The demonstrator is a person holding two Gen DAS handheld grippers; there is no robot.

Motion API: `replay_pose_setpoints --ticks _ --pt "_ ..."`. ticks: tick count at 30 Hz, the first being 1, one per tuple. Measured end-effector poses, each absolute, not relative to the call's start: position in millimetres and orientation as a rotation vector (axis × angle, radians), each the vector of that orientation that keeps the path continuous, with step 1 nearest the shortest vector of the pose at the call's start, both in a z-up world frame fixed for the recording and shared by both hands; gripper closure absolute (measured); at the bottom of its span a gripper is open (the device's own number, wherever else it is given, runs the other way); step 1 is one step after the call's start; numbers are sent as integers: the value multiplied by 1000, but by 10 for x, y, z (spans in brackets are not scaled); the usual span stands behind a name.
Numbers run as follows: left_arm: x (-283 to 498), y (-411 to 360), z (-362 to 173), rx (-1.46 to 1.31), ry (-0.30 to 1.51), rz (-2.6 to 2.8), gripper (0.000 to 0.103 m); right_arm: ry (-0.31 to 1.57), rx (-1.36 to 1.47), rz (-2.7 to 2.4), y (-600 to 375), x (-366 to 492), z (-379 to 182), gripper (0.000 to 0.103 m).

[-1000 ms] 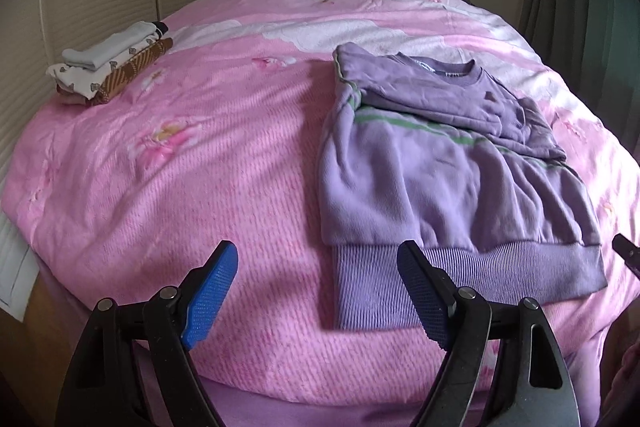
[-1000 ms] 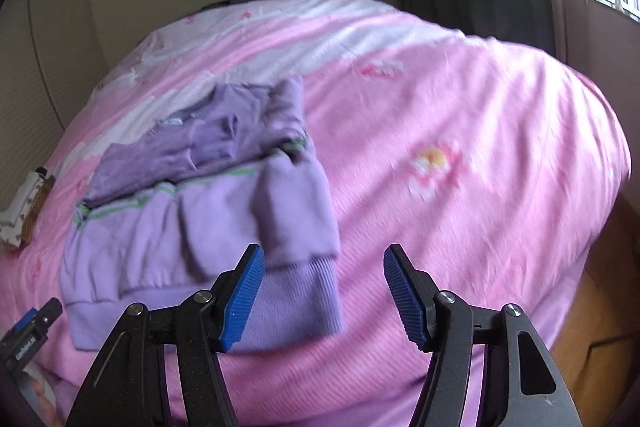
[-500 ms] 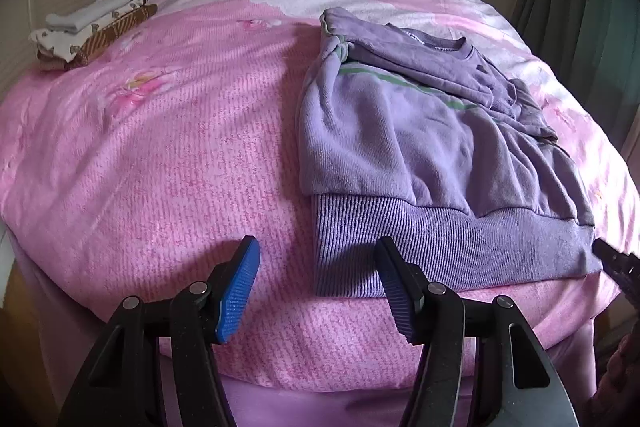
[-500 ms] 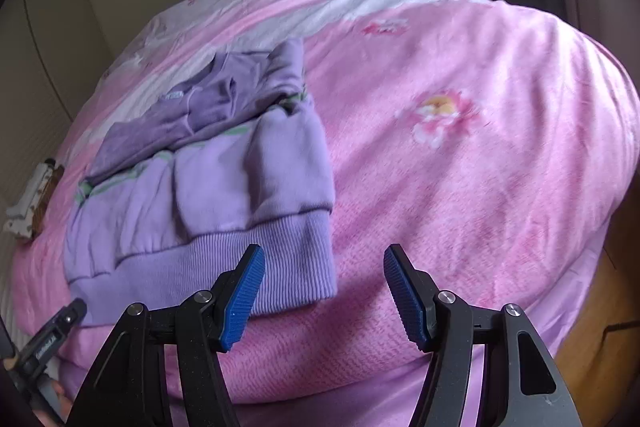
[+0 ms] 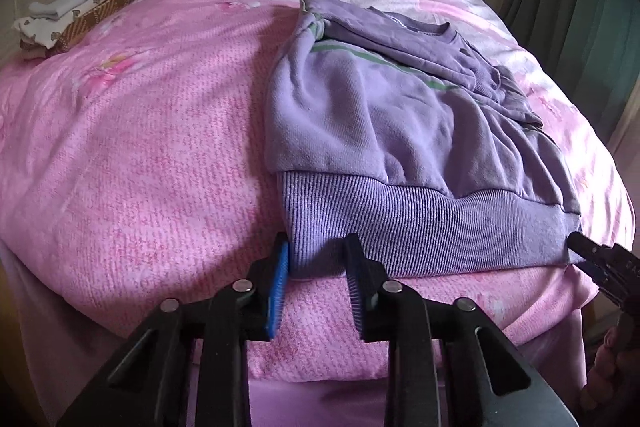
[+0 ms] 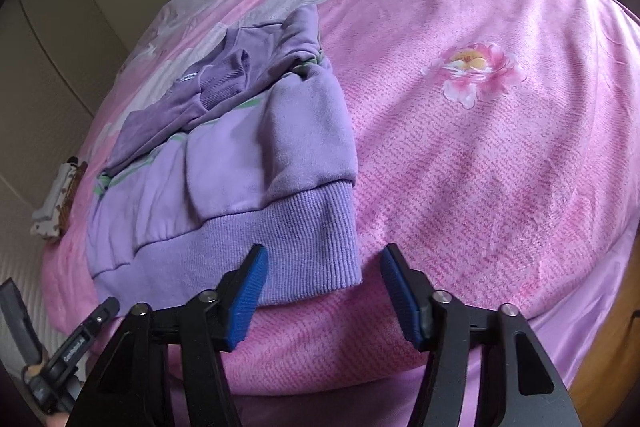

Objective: Fold small clothes
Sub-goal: 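Grasp the sweatshirt hem ribbing with both grippers and lift it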

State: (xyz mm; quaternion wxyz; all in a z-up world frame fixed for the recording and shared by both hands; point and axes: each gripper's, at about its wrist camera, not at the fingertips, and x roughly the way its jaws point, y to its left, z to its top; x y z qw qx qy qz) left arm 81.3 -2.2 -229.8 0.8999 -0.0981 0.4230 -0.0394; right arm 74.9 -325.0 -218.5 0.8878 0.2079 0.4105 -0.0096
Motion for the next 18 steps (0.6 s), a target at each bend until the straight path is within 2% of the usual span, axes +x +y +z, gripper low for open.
replay_pose_setpoints --ticks 1,3,5,13,18 --pt "808 -6 -2295 -214 873 -81 81 863 438 -15 -3255 755 -2197 60" --pt "805 28 -2290 -236 875 -81 87 883 451 -2 -3260 764 -2223 79" --pt "800 55 -2270 -243 876 -78 91 885 472 3 -3276 753 -2226 88" --pt "753 131 -2025 -234 841 -61 95 823 474 -3 -3293 636 -2008 94" --pt "740 155 -1640 -257 760 -69 96 735 485 16 -3303 578 -1668 94"
